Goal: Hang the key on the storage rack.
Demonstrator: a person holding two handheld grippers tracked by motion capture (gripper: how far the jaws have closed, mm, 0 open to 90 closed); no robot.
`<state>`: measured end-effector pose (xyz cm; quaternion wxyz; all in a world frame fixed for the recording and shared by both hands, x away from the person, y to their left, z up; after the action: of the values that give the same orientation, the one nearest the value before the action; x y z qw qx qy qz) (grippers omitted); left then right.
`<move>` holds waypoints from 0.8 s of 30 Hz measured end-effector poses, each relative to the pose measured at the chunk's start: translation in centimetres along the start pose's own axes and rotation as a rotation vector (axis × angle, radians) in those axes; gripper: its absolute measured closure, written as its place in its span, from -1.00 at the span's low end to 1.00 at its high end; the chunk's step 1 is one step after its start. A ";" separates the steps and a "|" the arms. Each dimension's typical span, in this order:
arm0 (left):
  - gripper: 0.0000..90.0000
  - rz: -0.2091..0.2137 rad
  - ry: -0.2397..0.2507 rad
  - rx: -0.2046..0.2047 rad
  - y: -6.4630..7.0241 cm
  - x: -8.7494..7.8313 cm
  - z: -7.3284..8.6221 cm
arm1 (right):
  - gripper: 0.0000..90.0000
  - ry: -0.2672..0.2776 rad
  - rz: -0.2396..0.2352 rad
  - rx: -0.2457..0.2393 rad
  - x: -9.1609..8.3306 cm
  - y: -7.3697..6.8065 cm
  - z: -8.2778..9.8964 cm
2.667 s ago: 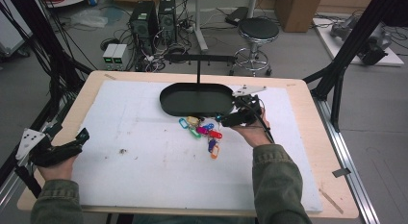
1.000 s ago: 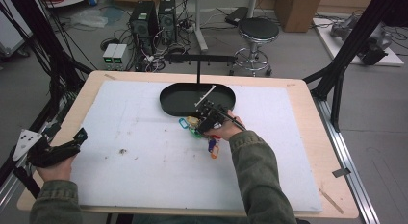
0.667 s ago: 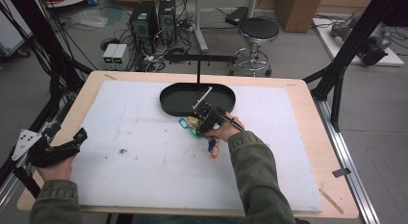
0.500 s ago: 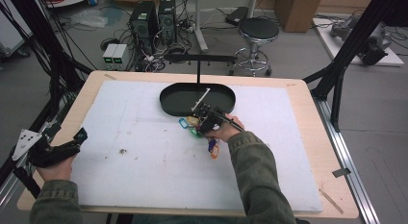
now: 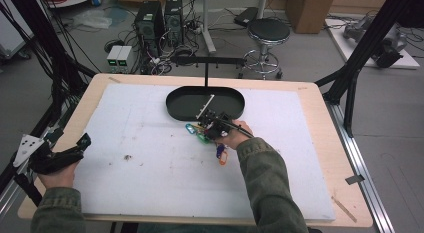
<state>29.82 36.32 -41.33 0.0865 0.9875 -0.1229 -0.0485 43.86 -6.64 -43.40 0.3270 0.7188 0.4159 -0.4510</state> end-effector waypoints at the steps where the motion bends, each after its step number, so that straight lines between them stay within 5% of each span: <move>1: -0.95 0.000 -0.001 0.000 0.0 0.0 0.0 | 0.63 -0.003 0.004 -0.001 -0.1 0.0 0.0; 24: -0.95 0.005 -0.001 -0.003 0.0 0.3 0.1 | 0.64 0.256 0.036 0.064 -6.3 1.2 0.5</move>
<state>30.08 36.25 -41.42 0.0882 0.9869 -0.1255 -0.0491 43.19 -9.50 -37.70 0.2562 0.7879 0.4266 -0.3626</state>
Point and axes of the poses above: each handheld gripper's, and its own axes: x roughly forward along the jaws, z roughly out of its underside, y roughly to its right, the point moved 3 cm from there along x, roughly forward along the jaws, and after that the axes turned 3 degrees about -x, right-handed, at the moved point
